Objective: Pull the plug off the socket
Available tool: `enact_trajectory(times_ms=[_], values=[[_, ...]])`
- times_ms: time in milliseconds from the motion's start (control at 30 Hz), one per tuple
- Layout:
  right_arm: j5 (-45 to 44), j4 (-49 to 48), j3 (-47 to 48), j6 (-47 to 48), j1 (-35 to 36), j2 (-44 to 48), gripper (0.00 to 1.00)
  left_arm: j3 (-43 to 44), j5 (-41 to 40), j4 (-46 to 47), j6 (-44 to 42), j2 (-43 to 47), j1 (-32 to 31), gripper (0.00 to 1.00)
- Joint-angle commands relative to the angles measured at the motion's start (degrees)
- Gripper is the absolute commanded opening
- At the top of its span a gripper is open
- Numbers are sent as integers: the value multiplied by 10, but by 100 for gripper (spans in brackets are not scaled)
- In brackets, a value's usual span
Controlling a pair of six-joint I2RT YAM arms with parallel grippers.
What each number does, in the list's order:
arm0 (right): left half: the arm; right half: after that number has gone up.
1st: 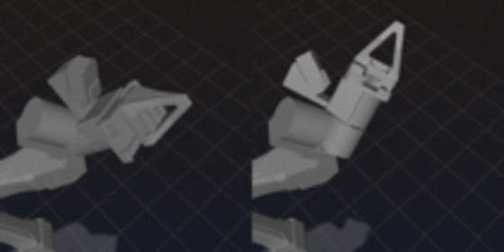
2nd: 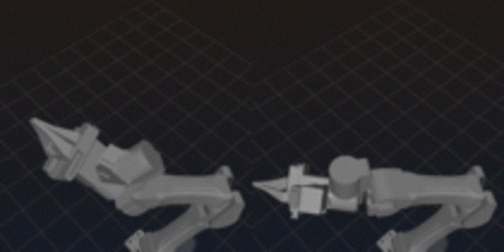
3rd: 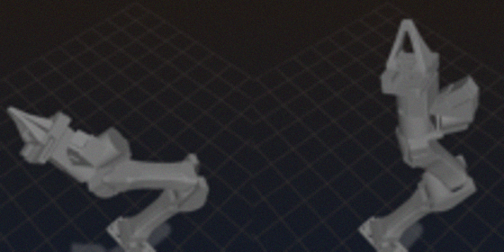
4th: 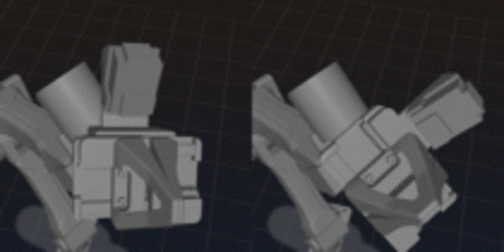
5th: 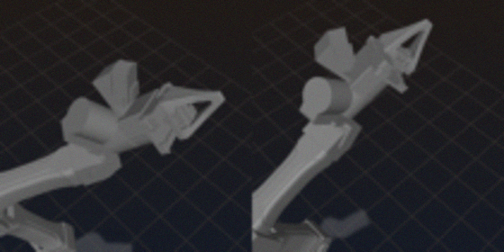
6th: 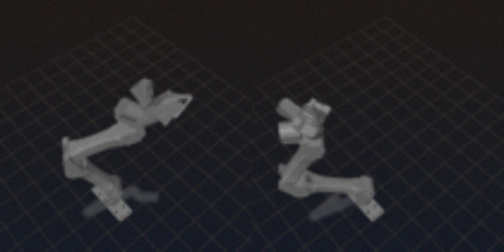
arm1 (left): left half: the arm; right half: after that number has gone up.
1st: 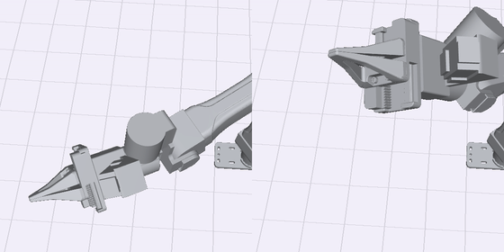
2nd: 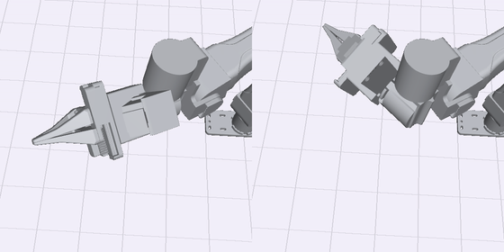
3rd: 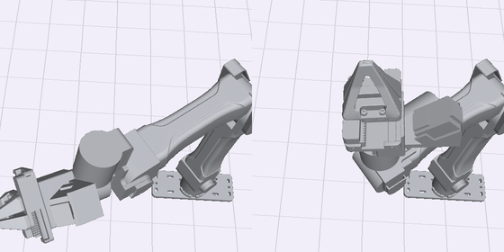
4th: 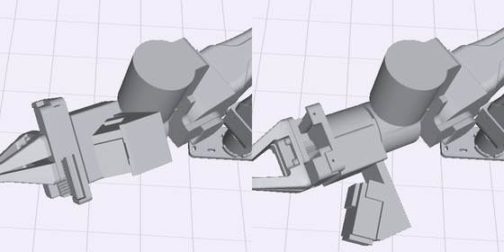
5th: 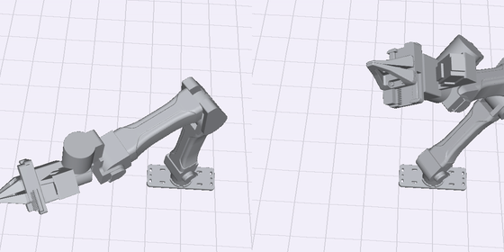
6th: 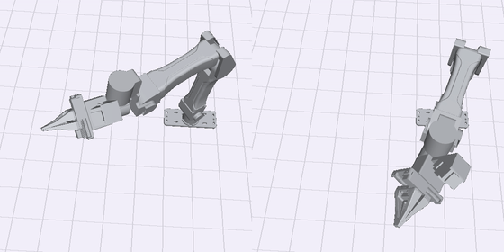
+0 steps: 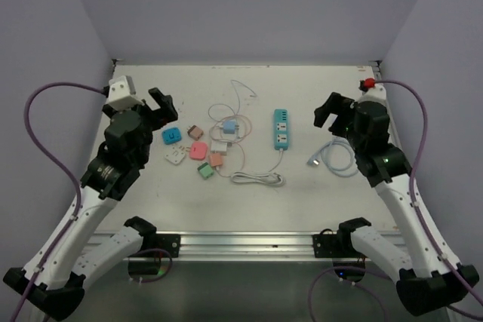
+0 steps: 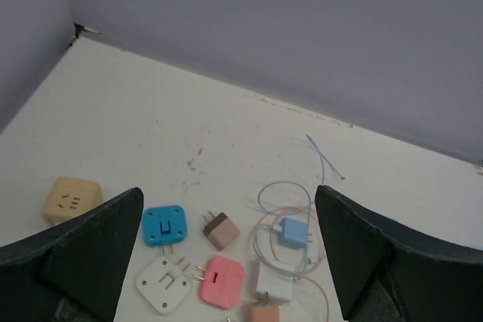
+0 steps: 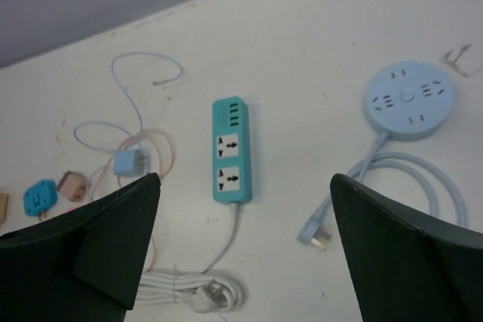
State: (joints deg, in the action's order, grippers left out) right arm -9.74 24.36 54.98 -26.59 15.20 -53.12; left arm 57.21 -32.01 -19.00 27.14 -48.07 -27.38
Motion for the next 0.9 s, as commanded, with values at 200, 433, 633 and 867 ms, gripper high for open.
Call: enact_trajectory(times_ms=[200,433,633,867], values=[[-129,116,101,74,1,168,99,47,-154,-21,-145,151,3,100],[-126,107,81,157,1,274,99,-60,-216,84,-183,285,3,100],[-148,25,-50,208,2,401,99,-199,-237,154,-166,415,3,100],[-188,-47,-155,225,7,485,99,-249,-256,206,-197,469,3,100]])
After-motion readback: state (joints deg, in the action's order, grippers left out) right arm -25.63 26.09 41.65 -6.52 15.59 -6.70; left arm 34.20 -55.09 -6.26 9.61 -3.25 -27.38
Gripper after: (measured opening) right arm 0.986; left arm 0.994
